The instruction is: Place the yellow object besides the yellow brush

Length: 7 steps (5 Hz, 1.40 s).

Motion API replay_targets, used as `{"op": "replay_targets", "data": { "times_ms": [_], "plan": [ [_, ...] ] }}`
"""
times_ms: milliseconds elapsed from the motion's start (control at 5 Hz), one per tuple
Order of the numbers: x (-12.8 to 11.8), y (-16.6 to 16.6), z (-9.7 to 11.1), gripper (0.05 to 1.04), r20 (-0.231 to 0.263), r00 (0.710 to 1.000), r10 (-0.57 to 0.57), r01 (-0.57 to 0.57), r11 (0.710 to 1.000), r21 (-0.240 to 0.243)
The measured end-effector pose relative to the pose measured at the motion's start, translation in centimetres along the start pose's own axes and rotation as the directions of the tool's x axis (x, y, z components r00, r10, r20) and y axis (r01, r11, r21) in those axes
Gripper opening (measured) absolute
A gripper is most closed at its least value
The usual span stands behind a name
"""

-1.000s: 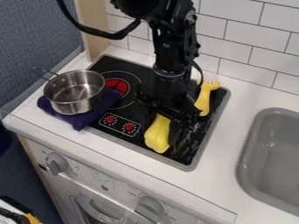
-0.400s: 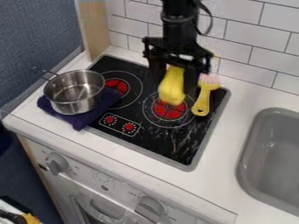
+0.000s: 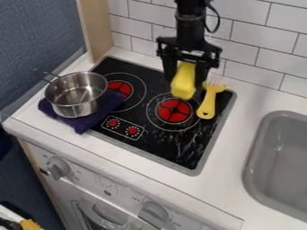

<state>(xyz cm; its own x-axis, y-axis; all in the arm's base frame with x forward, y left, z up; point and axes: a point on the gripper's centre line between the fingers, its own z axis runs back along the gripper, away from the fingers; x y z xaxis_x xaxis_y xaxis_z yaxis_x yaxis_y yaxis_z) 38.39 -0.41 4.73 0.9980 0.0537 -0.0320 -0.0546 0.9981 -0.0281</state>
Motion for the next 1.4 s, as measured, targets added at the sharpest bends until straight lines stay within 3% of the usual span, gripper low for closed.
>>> {"op": "replay_targets", "data": {
  "times_ms": [400,600,800,1000,1200,1400],
  "plan": [
    [1.8,1.1,-1.1,0.785,-0.023,0.999,0.028,-0.027,0.999,0.023],
    [1.7,1.1,-1.1,0.847,-0.031,0.999,0.019,-0.019,1.0,0.022],
    [1.7,0.8,-1.2,1.011,-0.027,1.0,-0.01,0.01,1.0,0.008],
    [1.5,0.5,0.0,1.008,0.014,0.999,-0.031,0.031,0.999,0.009],
    [1.5,-0.1,4.3,1.001,0.142,0.988,-0.06,0.057,0.998,0.024],
    [1.1,-0.2,4.4,1.001,0.143,0.987,-0.066,0.062,0.998,0.032]
  ]
}}
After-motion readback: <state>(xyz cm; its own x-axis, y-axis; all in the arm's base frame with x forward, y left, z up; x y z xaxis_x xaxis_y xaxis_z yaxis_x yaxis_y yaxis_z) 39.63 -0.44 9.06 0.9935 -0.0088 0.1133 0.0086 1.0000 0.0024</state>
